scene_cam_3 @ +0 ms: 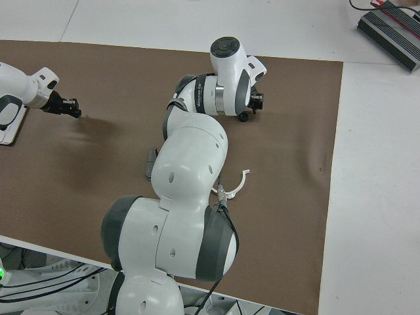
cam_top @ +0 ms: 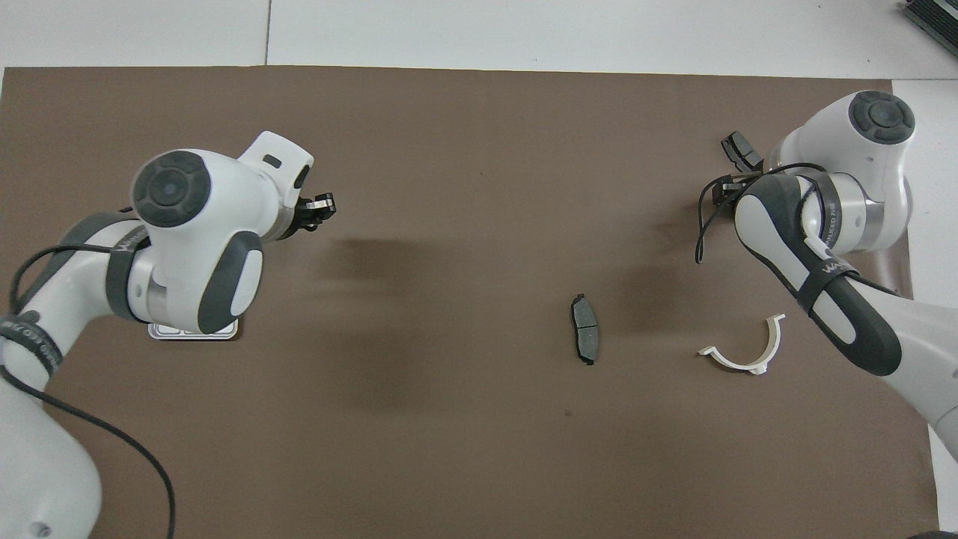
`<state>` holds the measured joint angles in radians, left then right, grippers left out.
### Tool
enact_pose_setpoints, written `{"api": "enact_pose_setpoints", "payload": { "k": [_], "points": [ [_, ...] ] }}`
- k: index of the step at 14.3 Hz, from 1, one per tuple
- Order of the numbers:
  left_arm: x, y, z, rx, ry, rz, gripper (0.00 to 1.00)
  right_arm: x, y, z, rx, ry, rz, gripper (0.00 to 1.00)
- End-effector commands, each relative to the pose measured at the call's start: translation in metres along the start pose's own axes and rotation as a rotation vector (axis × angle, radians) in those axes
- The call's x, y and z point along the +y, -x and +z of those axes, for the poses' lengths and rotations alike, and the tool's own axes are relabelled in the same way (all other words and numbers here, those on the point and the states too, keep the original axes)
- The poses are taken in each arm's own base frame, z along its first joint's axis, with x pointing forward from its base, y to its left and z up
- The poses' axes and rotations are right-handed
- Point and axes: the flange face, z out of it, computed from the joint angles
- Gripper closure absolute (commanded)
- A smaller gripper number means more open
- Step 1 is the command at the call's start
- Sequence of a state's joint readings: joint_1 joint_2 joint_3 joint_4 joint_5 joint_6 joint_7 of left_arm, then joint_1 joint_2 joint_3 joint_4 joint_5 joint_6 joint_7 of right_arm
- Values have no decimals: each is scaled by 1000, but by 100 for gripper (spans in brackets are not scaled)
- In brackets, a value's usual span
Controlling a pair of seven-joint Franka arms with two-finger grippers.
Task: Pick bearing gear from pile to tray
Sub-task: 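Carry the bearing to the tray while the right gripper reaches the last bearing, then release the bearing into the tray while the right gripper lifts the last bearing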
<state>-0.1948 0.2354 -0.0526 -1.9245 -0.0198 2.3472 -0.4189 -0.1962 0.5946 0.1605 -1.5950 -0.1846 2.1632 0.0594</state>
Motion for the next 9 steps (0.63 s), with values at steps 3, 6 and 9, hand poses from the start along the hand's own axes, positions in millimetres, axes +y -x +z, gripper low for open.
{"api": "enact_pose_setpoints", "payload": {
  "k": [3,6,9],
  "points": [
    [-115,-26,-2,-30,15,88,100,0,8,-5,-37,10,19,45],
    [-149,-27,11,-42,6,130,100,5,8,-5,-32,27,14,49],
    [-150,-17,32,-50,3,135,100,10,6,-7,-17,28,21,51]
  ]
}}
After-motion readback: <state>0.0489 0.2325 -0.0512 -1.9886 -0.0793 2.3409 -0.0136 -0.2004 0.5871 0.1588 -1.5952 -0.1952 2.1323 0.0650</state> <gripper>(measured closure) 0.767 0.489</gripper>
